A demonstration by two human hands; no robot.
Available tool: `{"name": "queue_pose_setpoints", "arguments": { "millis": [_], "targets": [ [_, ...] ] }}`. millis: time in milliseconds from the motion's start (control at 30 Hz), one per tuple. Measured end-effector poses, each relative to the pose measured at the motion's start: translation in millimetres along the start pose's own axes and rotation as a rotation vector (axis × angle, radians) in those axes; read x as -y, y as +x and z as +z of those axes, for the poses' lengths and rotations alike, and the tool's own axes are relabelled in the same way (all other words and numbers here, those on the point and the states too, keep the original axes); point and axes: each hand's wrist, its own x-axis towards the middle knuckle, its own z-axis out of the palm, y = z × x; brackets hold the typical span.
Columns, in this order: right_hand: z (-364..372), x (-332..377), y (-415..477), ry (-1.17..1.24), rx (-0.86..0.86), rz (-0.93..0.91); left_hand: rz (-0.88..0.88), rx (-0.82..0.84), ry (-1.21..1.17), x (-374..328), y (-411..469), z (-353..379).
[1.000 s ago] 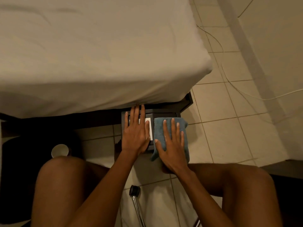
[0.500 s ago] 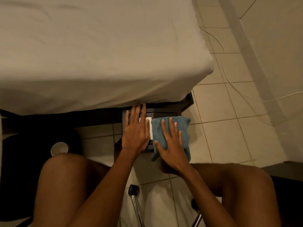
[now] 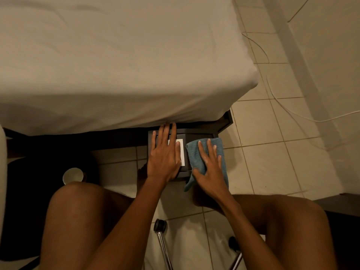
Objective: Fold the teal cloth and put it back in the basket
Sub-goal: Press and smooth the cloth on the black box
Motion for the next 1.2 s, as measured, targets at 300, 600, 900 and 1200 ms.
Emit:
{"name": "queue_pose_setpoints", "arguments": {
  "millis": [300, 600, 900, 1200],
  "targets": [
    [1, 1, 1, 0.005, -0.005, 0.007, 0.006, -0.003, 0.001, 0, 0, 2],
    [1, 1, 1, -0.003, -0.016, -0.003, 0.006, -0.006, -0.021, 1, 1, 1],
    [6, 1, 26, -0.311, -0.074, -0.072, 0.029, 0.009, -0.002, 6, 4, -1],
    [14, 5, 26, -0.349, -0.124, -0.139, 0.100, 0.024, -0.020, 17, 1, -6]
  ]
}}
